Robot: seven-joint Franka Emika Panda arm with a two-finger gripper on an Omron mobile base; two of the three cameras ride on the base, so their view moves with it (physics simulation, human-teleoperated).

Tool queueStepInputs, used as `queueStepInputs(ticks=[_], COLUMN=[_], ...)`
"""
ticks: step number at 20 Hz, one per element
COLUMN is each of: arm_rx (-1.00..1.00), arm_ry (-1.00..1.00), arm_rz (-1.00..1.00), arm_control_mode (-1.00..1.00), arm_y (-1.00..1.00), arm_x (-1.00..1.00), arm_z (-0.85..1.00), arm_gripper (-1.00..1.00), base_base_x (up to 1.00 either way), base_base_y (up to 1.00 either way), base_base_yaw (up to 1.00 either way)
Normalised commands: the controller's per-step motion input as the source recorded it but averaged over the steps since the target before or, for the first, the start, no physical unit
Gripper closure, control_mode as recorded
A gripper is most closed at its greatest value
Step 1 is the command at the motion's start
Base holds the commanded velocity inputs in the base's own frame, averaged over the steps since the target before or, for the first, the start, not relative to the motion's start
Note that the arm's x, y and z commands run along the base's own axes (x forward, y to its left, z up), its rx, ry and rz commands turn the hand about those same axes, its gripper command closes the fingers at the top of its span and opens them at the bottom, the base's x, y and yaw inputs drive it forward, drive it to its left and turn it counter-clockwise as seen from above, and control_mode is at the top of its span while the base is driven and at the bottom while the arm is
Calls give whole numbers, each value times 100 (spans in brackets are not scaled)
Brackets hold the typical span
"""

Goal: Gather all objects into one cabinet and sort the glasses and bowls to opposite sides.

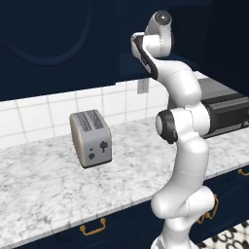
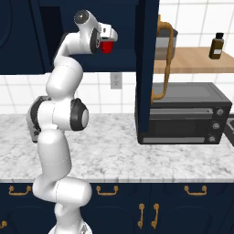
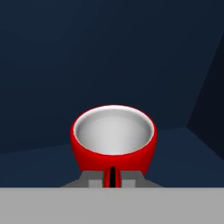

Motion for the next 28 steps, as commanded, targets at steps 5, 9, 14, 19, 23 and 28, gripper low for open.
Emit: queueStepInputs(ticks=[5, 9, 14, 19, 23, 28], arm_rx=[0, 0, 0, 0, 0, 0], arm_ry=[0, -2, -11, -10, -17, -19], arm_rz=[0, 0, 0, 0, 0, 0], arm_control_mode=[-100, -100, -100, -100, -100, -100], arm_y=[0, 0, 0, 0, 0, 0], arm_x=[0, -22, -63, -68, -84, -97], arm_z=[0, 0, 3, 0, 0, 6], arm_gripper=[100, 100, 100, 100, 100, 100], base_base_x=[0, 0, 0, 0, 0, 0], base_base_y=[0, 0, 0, 0, 0, 0], base_base_yaw=[0, 0, 0, 0, 0, 0])
